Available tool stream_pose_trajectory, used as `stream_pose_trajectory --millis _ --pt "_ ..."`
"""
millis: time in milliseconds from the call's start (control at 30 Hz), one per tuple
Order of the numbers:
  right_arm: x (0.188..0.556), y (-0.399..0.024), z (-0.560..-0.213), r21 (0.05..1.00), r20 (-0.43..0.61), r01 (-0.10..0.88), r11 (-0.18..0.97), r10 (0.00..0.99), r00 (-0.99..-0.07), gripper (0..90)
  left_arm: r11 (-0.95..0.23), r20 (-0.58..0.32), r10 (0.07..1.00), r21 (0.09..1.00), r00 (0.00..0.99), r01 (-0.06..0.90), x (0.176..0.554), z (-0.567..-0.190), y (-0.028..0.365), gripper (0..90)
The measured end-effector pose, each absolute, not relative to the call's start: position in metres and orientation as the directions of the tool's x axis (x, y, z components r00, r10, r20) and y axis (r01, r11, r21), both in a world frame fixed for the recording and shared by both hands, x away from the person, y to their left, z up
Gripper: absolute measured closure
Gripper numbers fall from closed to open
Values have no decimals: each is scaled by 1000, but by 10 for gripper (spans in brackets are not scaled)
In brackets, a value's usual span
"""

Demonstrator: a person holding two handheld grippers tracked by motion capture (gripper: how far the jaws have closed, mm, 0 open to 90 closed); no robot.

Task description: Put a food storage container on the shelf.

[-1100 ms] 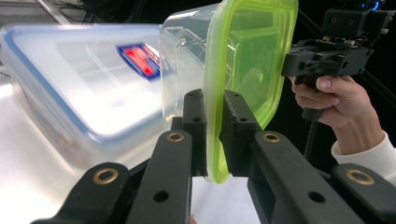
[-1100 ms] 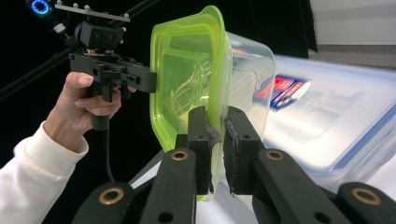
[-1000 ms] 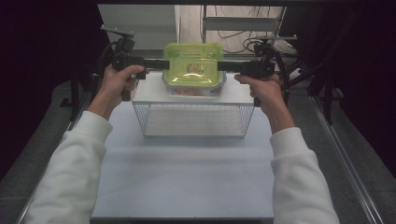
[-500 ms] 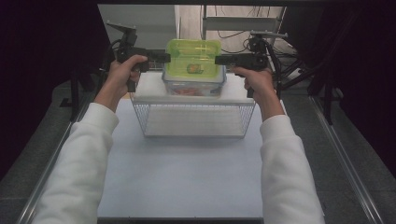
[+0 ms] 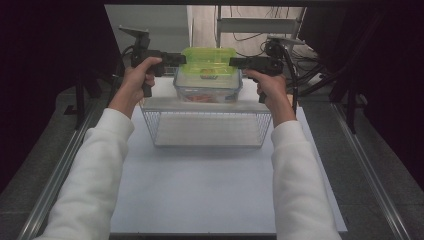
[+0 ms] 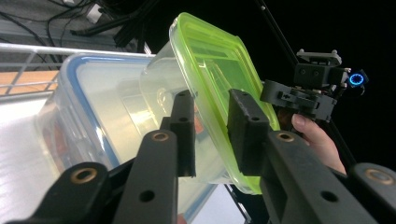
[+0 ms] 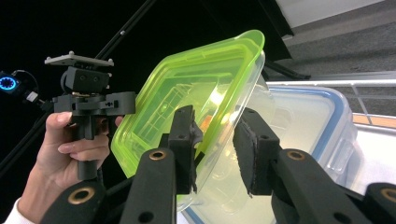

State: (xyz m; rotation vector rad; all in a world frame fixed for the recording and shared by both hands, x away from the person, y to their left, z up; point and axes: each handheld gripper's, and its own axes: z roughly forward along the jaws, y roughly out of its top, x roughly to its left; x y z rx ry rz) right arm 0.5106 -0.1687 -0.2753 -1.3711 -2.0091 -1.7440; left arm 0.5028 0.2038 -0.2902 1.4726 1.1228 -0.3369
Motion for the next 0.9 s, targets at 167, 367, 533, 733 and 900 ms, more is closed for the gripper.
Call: stream_pose_trajectory --millis 167,367,533,733,900 --pt "512 -167 -278 714 618 695 -85 544 -568 538 163 -700 520 643 489 748 503 -291 203 462" --pt "506 -173 -270 749 593 654 -108 552 -587 388 169 -657 541 697 526 697 496 -286 205 282" --pt "491 -181 -259 783 531 621 -44 569 -628 371 125 -601 556 743 574 657 479 -277 208 249" --pt "465 -189 -253 796 470 603 56 572 -673 332 65 -545 570 776 615 627 445 -274 218 241" --pt "435 -198 -260 797 420 585 150 557 -716 322 -47 -450 613 799 649 599 400 -286 225 236"
